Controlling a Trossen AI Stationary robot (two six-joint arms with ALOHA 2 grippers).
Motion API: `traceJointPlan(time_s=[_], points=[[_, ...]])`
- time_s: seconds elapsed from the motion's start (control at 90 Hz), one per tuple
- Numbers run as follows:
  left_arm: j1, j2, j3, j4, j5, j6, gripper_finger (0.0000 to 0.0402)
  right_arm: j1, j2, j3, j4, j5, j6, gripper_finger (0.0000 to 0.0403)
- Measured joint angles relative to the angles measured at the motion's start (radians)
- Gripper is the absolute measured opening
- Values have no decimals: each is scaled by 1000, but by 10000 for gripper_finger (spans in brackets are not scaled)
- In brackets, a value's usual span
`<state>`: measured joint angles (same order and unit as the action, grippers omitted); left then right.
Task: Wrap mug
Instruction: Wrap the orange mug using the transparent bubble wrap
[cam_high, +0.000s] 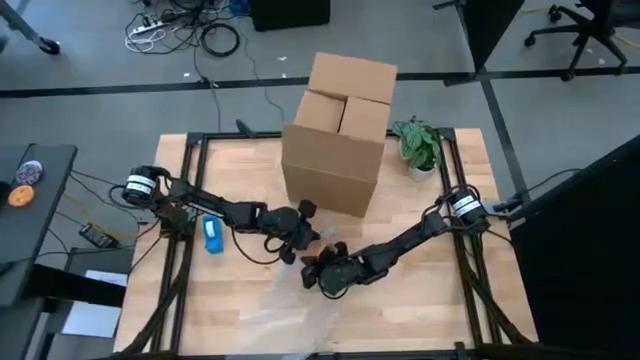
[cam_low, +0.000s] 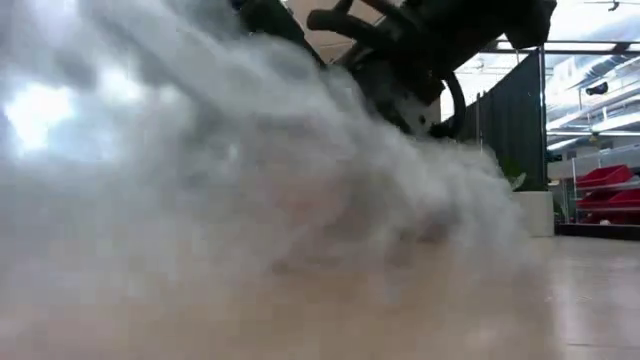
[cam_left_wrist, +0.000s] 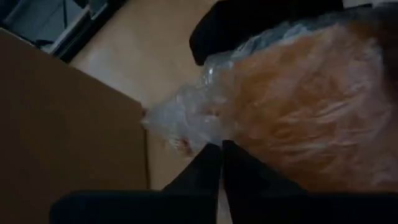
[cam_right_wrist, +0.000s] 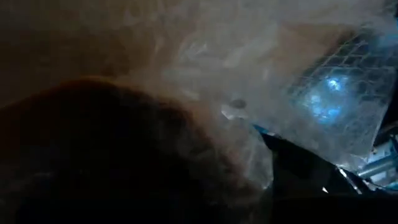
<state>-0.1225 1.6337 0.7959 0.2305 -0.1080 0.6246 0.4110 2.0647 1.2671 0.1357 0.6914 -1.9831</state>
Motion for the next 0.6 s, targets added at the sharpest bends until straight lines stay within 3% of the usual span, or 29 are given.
traceJointPlan(time_s=[0.322,0.6], points=[[-34,0,9,-15,-71,55,2,1,-5,1,-84,-87,-61,53],[-98,0,146,-229,-221,133,1,10,-7,2,-156,-124,-72,53]])
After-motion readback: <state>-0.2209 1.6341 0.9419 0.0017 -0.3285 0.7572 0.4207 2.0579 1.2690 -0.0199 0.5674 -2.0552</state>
